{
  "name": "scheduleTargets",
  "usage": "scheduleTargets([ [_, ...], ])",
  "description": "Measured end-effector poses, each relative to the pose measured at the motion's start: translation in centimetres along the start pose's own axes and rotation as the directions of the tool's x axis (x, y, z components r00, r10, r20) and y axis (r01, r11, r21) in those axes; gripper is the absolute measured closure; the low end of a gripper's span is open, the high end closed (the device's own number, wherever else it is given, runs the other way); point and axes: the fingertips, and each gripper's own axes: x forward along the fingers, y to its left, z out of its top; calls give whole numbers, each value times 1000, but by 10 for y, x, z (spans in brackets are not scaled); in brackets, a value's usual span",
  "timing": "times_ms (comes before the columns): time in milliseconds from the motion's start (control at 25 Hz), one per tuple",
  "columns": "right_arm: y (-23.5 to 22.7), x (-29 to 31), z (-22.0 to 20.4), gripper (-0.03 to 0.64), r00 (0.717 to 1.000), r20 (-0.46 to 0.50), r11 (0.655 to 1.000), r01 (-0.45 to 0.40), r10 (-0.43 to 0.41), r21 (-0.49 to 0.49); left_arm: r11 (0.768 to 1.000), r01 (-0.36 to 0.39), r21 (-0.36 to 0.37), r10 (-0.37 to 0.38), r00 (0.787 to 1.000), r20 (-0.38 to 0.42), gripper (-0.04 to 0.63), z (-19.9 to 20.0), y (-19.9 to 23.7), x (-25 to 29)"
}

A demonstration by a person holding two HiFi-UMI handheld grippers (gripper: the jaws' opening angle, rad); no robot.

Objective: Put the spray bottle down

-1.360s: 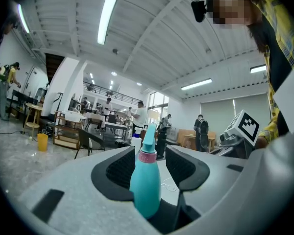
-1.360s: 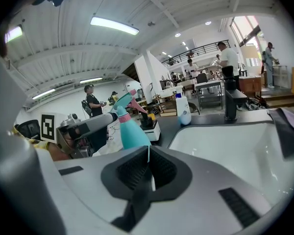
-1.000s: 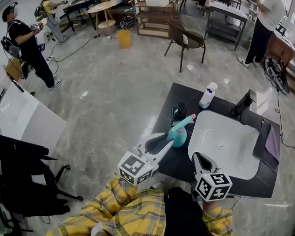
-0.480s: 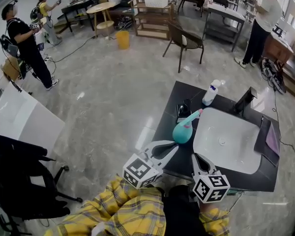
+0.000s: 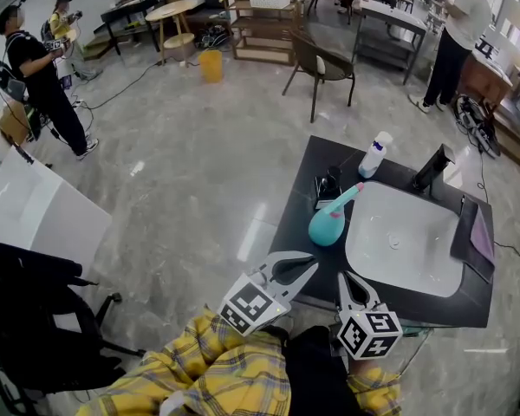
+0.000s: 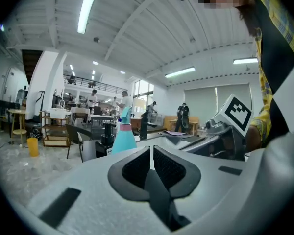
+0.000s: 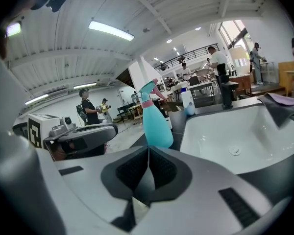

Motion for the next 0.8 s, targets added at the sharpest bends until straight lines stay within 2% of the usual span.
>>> scheduleTargets([
  [280, -1, -9, 3, 609, 1000, 18, 999, 0, 1, -40, 999, -17, -44, 17, 1000, 10, 571, -1, -3, -2],
  [600, -1, -36, -16, 609, 1000, -7, 1000, 9, -9, 1, 998, -31, -57, 30, 999, -12, 571, -9, -27, -10],
  [800, 2, -46, -23, 609, 1000, -8, 1000, 9, -9, -10, 998, -28, -63, 27, 999, -18, 571, -15, -43, -18],
])
